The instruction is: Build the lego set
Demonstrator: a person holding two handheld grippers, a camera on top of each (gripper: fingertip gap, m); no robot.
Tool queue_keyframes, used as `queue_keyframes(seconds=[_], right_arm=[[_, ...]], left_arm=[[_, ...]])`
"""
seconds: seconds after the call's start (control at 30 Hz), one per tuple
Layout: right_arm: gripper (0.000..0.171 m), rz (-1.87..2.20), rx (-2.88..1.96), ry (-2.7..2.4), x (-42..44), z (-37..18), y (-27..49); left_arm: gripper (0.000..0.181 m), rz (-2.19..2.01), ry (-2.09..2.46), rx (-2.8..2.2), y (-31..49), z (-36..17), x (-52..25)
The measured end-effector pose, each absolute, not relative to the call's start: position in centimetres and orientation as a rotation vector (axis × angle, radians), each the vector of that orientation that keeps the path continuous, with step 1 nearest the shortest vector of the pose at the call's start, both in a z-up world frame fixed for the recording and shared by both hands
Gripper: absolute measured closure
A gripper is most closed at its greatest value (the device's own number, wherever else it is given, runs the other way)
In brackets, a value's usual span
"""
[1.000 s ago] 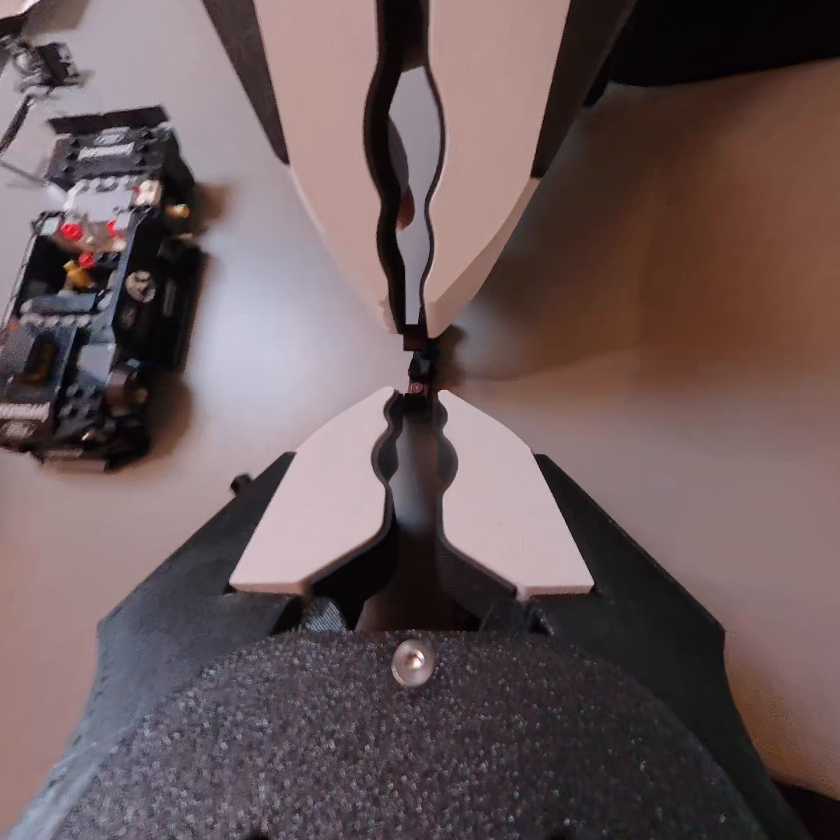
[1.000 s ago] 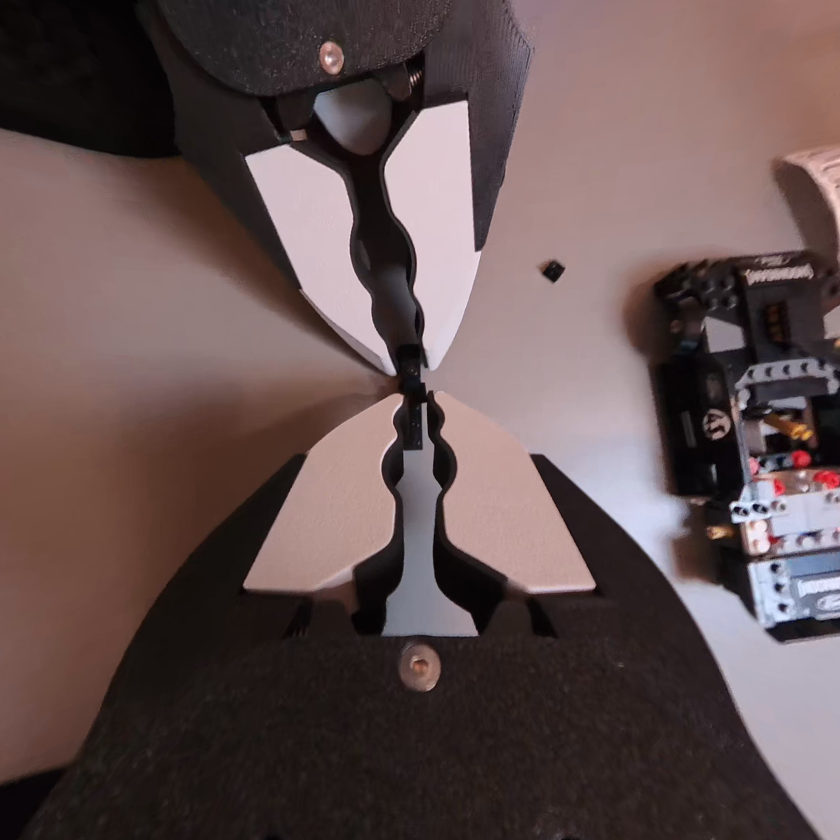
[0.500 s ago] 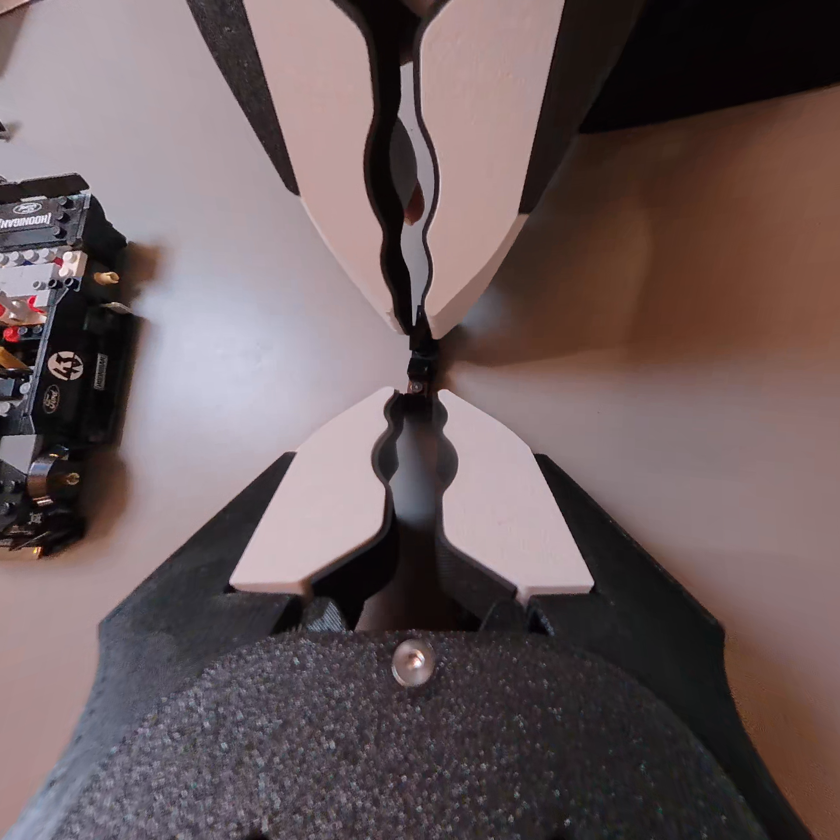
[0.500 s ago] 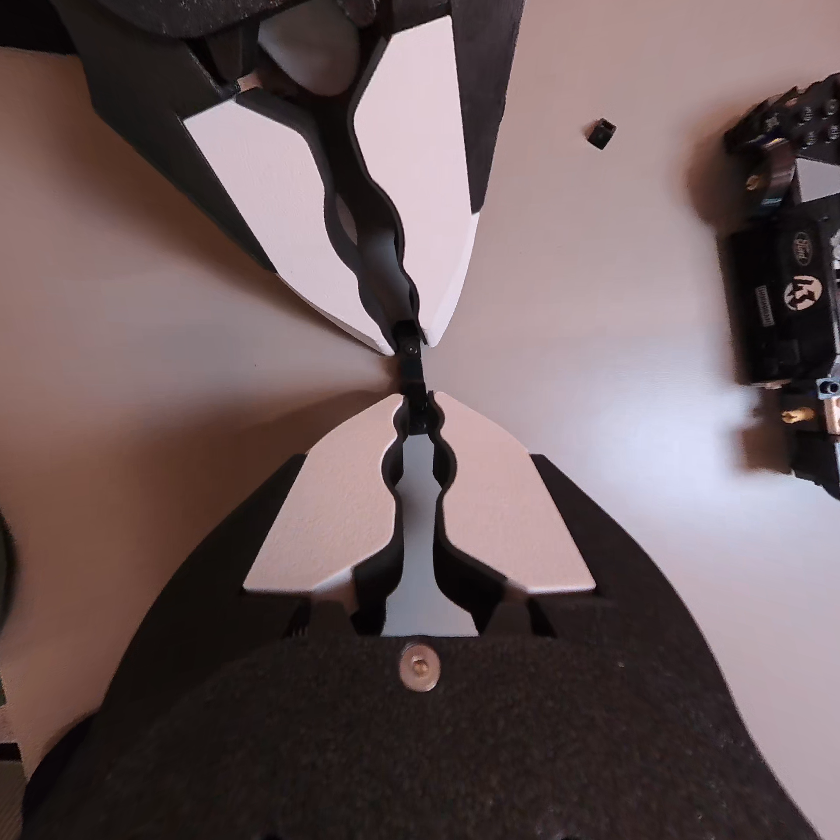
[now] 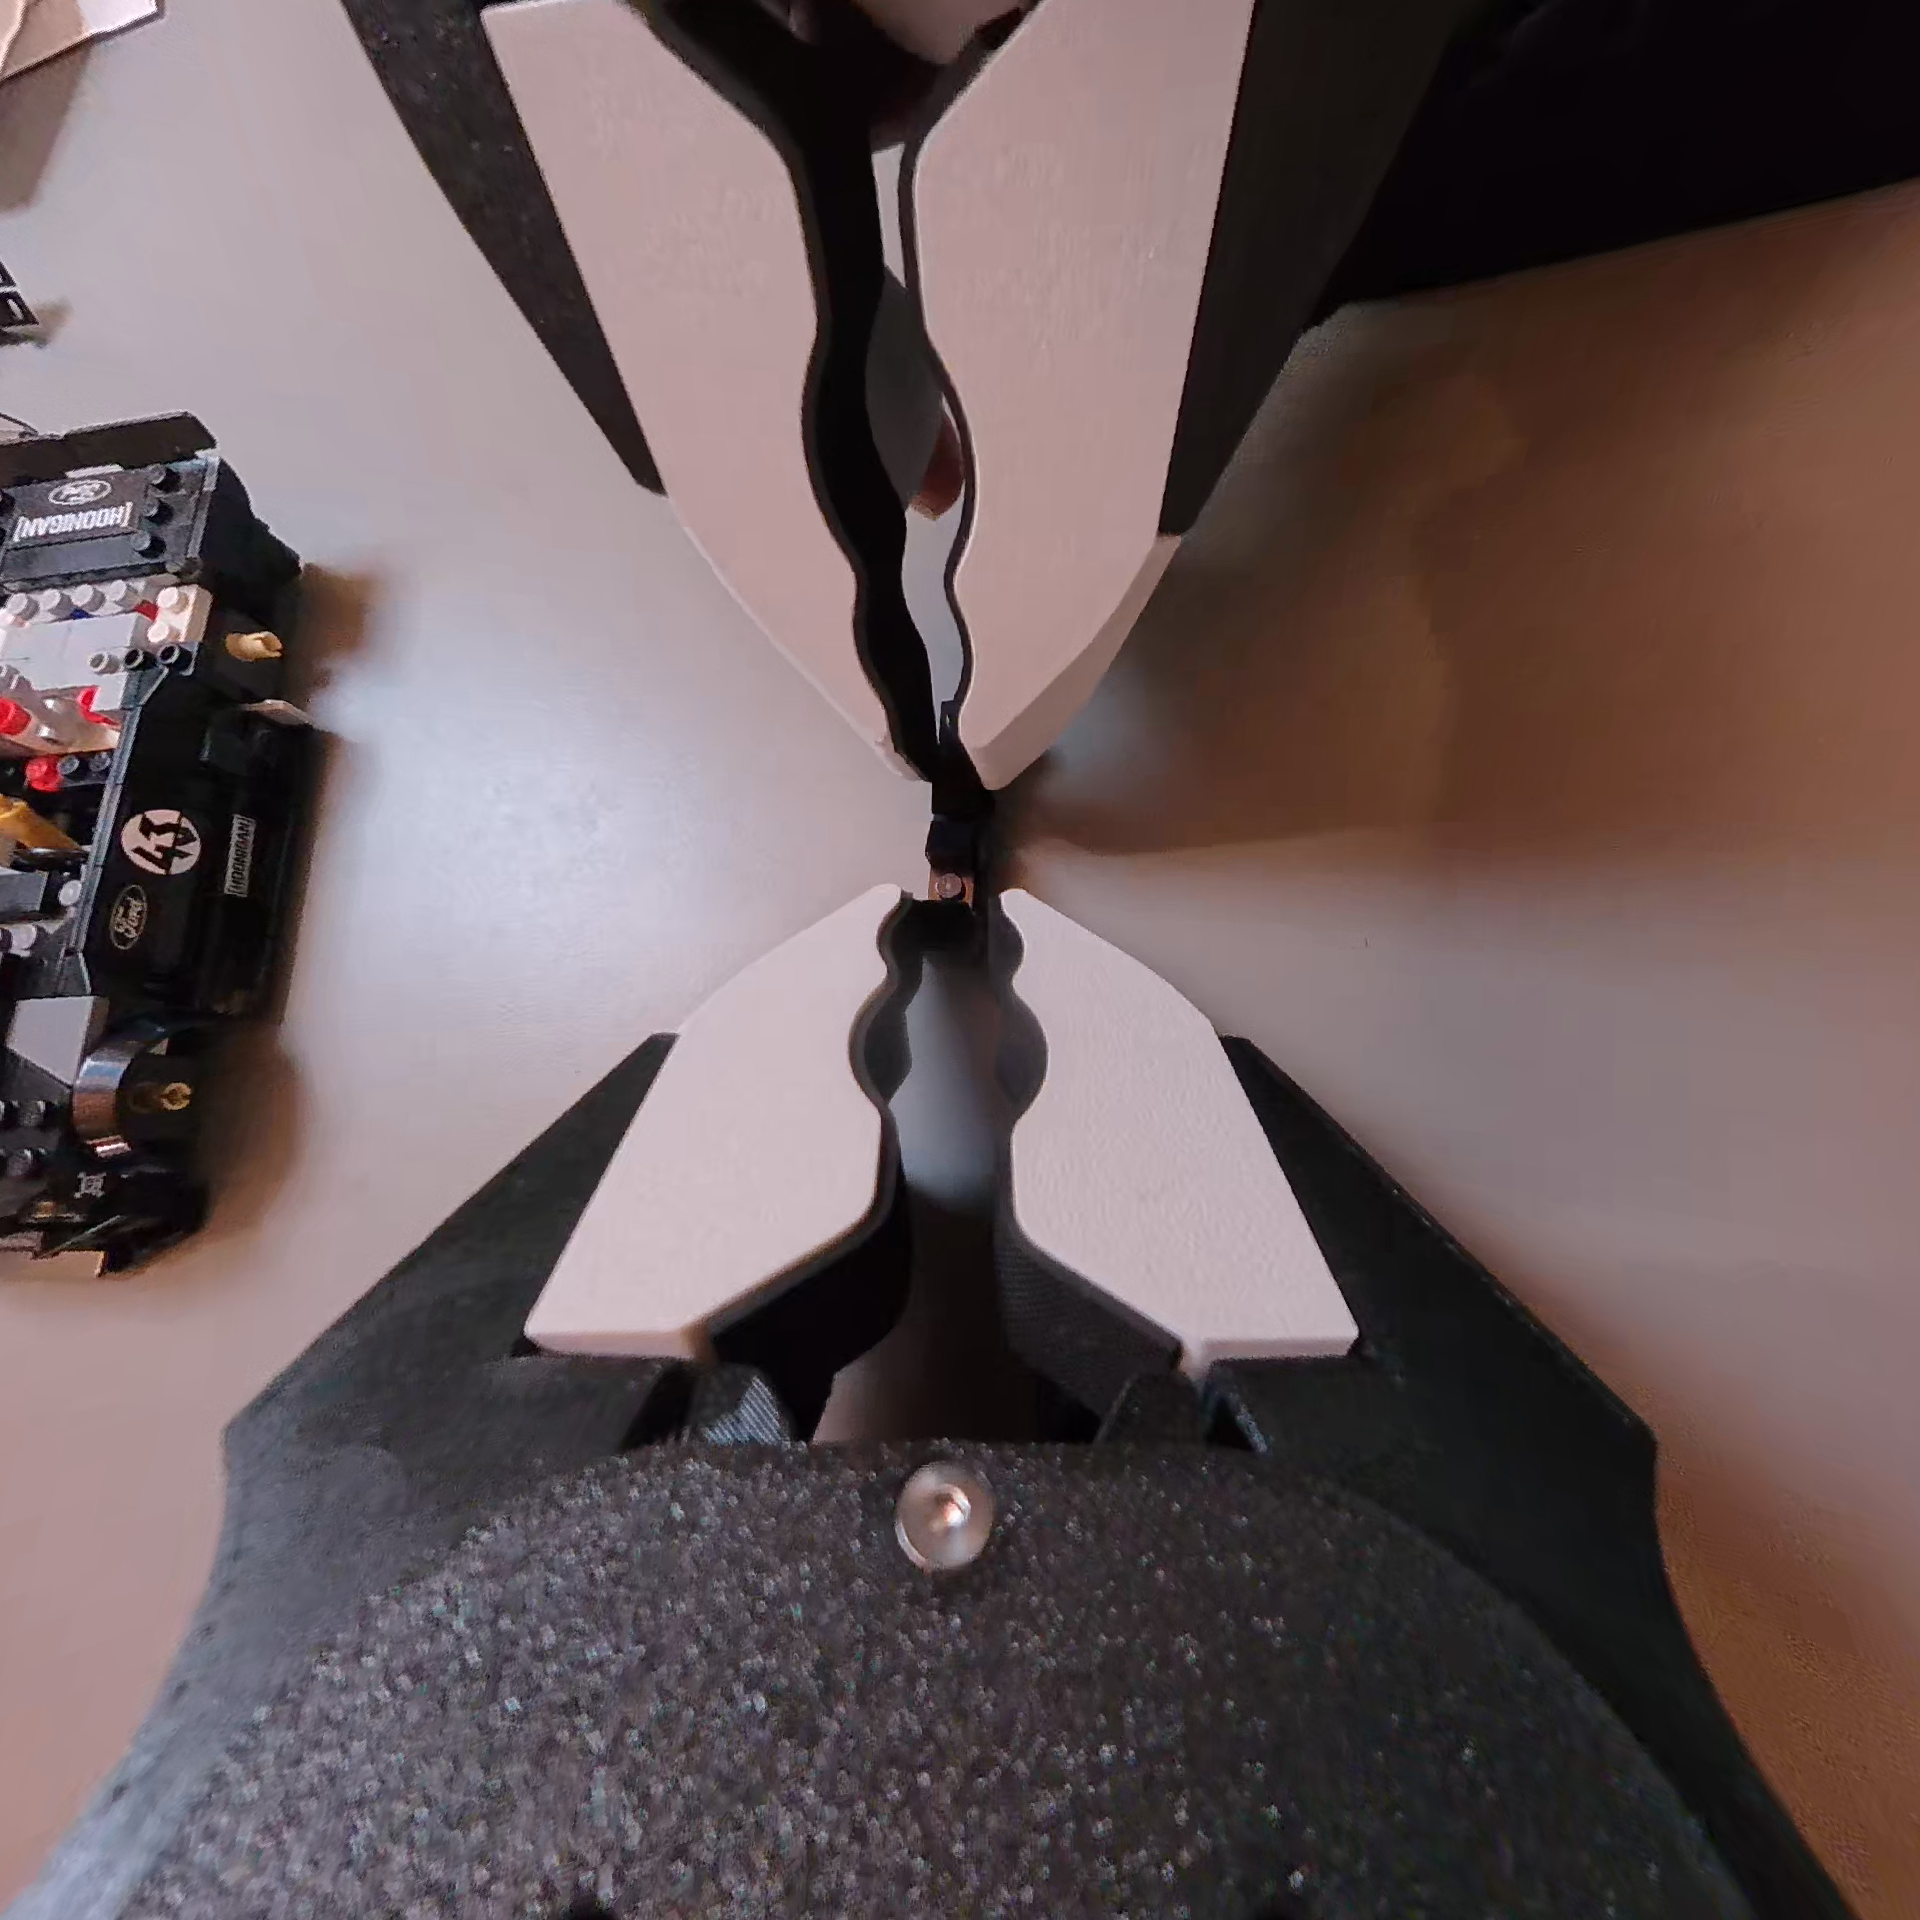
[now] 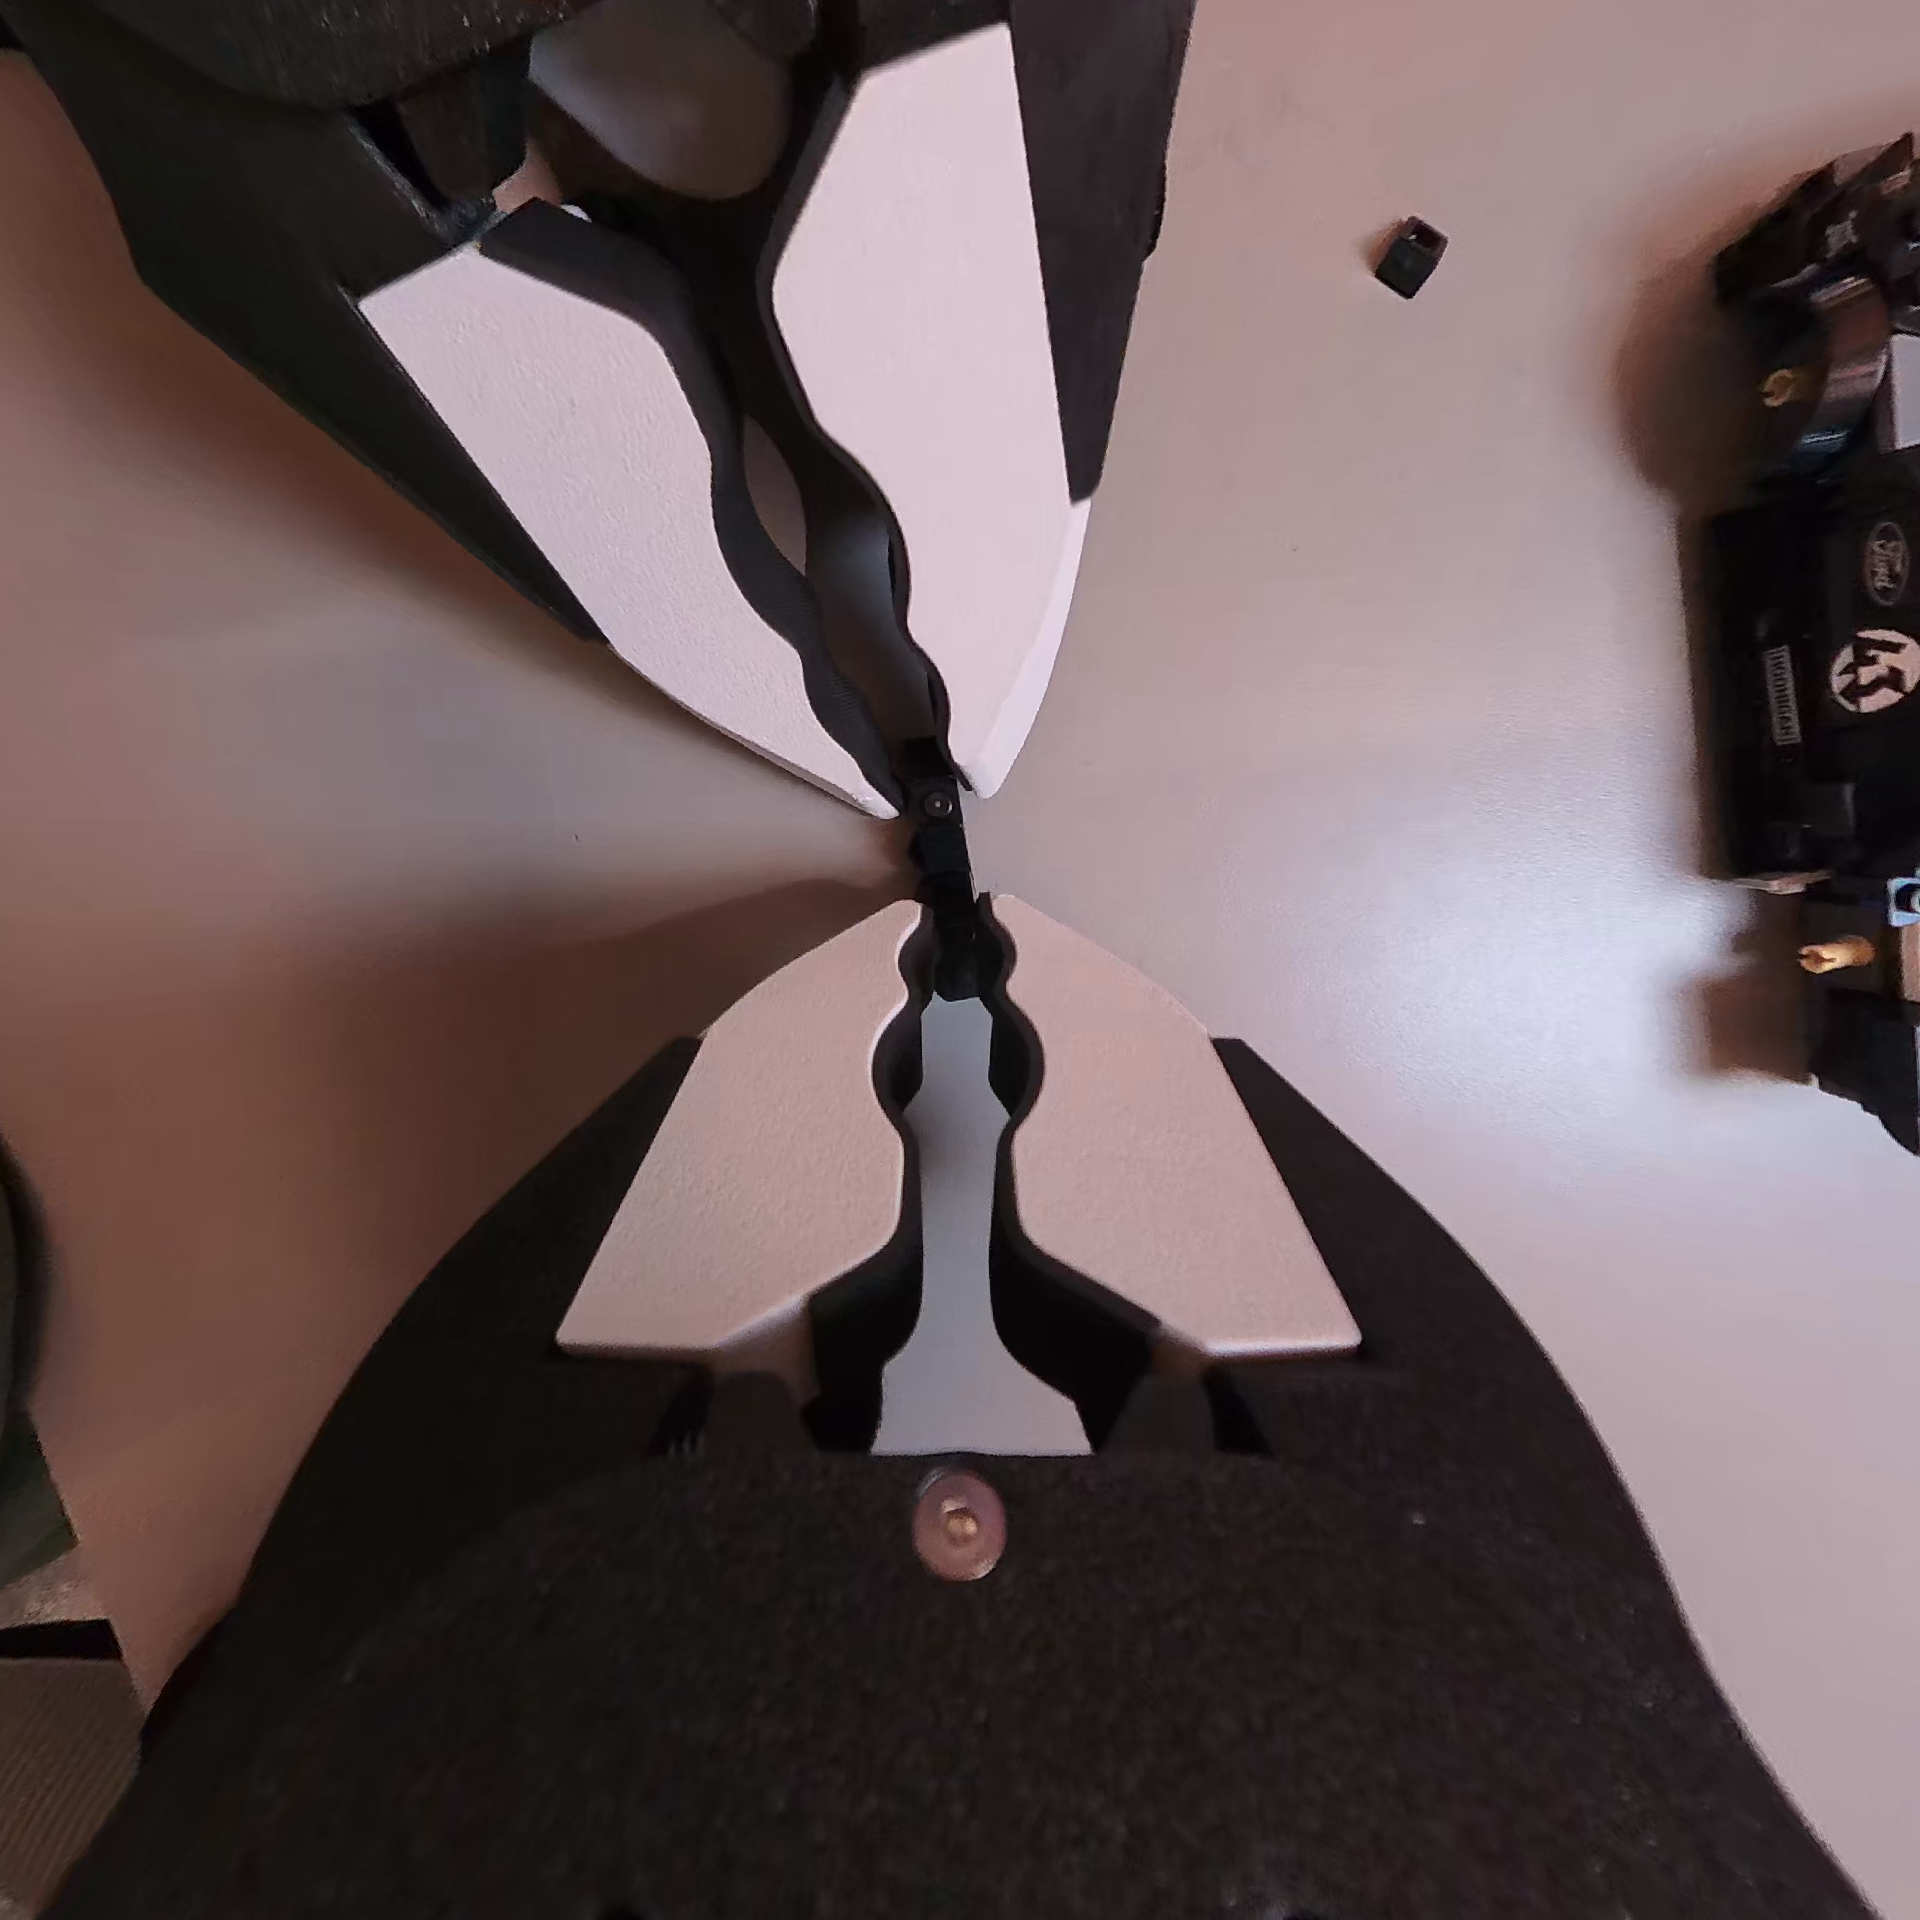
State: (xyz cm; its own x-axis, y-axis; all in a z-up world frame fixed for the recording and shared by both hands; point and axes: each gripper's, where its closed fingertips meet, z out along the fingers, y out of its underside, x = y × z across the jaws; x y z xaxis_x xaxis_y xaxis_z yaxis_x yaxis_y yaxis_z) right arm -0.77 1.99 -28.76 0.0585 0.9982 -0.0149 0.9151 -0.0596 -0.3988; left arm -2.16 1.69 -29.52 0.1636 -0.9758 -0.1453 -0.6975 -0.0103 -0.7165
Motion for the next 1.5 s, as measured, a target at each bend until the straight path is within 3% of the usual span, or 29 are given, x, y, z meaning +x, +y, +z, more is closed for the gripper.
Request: queue_keyframes(seconds=[0.77, 1.0, 1.5], right_arm=[[0.163, 0.388, -2.153, -1.938, -1.0, -28.9, 2.1], [0.152, 0.468, -2.072, -1.85, -1.1, -28.2, 2.4], [0.164, 0.517, -2.038, -1.896, -1.5, -28.6, 1.8]], left_arm=[[0.169, -0.535, 1.581, -1.759, 1.7, -29.5, -2.4], [0.169, -0.53, 1.589, -1.751, 1.6, -29.5, -2.4], [0.169, -0.532, 1.595, -1.748, 1.5, -29.5, -2.4]])
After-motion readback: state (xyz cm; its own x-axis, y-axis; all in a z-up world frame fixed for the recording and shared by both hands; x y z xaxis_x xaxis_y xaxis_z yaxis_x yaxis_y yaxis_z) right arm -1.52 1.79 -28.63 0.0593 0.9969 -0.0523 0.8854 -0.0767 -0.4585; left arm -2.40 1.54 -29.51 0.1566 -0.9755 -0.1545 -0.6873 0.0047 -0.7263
